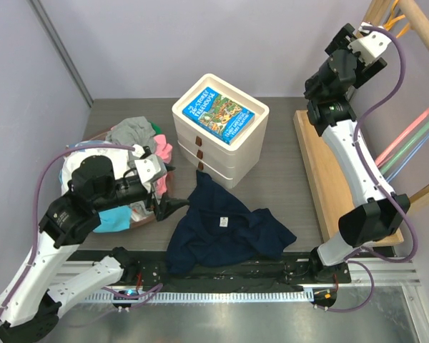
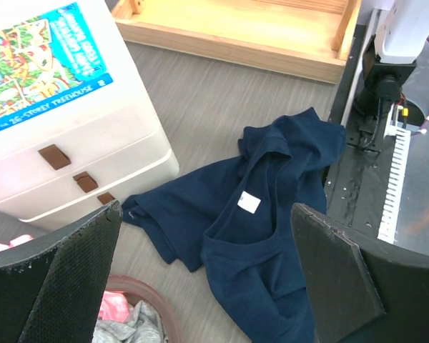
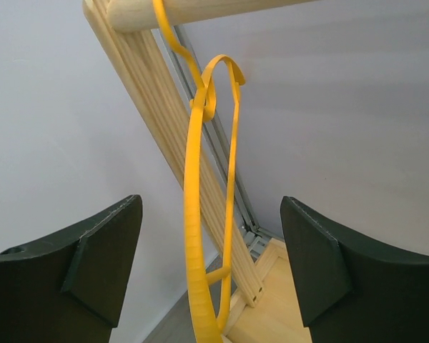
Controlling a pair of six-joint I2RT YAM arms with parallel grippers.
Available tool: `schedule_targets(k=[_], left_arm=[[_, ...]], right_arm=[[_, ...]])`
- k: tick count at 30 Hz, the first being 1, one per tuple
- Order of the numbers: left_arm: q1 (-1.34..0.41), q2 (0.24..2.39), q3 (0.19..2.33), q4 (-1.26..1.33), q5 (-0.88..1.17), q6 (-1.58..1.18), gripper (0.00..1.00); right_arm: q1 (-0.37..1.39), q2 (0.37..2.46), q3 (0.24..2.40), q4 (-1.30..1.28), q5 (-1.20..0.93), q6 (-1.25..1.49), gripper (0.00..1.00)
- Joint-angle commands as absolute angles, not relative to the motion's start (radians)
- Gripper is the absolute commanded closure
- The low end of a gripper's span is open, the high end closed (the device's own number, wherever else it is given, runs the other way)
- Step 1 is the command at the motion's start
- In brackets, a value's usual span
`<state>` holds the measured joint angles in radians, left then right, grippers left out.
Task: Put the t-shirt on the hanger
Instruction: Pick up the hanger from the clothesline.
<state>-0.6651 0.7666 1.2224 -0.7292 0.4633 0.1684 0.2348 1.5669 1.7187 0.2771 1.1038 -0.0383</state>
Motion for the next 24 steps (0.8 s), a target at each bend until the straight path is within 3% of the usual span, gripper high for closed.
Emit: schedule_targets(k=[1, 10, 17, 24], left_arm=[[-0.66, 0.741, 1.22, -0.652, 0.411, 0.19, 0.0], [-0.66, 0.747, 1.213, -0.634, 0.355, 0.201, 0.0], [-0.66, 0.747, 1.213, -0.624, 0.334, 0.215, 0.0], [-0.66, 0.756, 1.221, -0.62, 0.331, 0.218, 0.0]], right_arm=[[0.218, 1.621, 1.775, 0.413, 1.089, -0.049, 0.18], [0.178, 1.701, 1.804, 0.445, 1.057, -0.02, 0.21], [0.17, 1.736, 1.821, 0.46, 1.031, -0.02, 0.46], [0.17, 1.756, 1.856, 0.465, 1.022, -0.028, 0.78]])
